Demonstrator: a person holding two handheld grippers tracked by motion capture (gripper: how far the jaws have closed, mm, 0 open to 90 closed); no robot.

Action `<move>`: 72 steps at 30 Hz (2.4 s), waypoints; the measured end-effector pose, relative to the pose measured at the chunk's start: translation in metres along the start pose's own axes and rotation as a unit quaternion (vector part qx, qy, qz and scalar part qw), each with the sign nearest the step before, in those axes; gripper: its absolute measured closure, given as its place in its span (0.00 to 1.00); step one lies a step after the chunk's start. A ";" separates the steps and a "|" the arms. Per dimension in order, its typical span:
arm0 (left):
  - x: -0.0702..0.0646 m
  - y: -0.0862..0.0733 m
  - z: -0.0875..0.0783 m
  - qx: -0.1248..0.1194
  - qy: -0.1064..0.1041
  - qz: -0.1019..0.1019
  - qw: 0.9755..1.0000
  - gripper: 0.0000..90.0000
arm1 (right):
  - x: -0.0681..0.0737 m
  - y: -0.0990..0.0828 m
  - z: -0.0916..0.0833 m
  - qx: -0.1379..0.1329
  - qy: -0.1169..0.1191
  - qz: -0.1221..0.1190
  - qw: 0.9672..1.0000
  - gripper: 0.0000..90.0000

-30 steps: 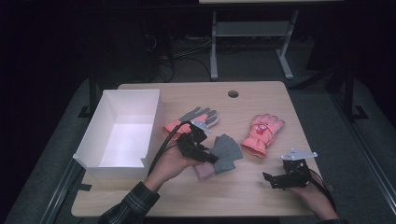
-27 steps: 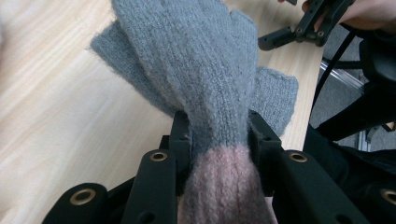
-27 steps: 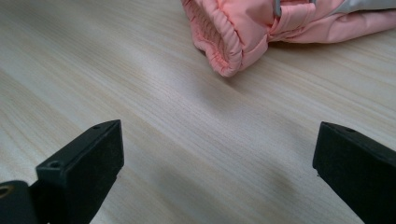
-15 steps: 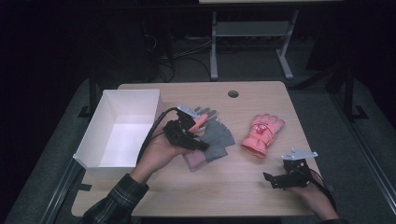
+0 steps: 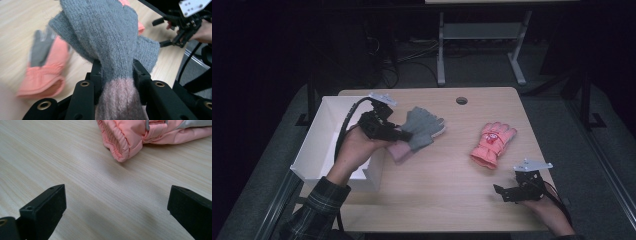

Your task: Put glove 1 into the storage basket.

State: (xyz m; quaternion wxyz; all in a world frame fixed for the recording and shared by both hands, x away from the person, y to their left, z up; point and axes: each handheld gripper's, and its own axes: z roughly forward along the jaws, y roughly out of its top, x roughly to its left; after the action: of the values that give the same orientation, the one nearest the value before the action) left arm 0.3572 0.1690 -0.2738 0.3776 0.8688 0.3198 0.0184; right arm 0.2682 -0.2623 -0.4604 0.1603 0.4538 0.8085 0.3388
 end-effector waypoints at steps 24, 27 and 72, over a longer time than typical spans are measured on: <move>0.076 -0.056 -0.070 -0.043 0.111 -0.102 0.988 0.75 | 0.003 -0.001 0.000 -0.003 0.014 -0.008 1.000 0.02; 0.084 -0.064 -0.071 -0.045 0.124 -0.116 0.984 0.75 | 0.003 -0.001 0.000 -0.004 0.019 -0.008 1.000 0.02; 0.175 -0.147 0.022 0.069 0.199 -0.204 0.956 0.43 | 0.002 0.000 0.002 -0.003 0.024 -0.009 1.000 0.02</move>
State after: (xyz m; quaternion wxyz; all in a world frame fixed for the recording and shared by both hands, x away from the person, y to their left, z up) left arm 0.4222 0.3296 -0.4244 0.2413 0.7876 0.5595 0.0914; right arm 0.2684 -0.2602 -0.4622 0.1456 0.4374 0.8152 0.3507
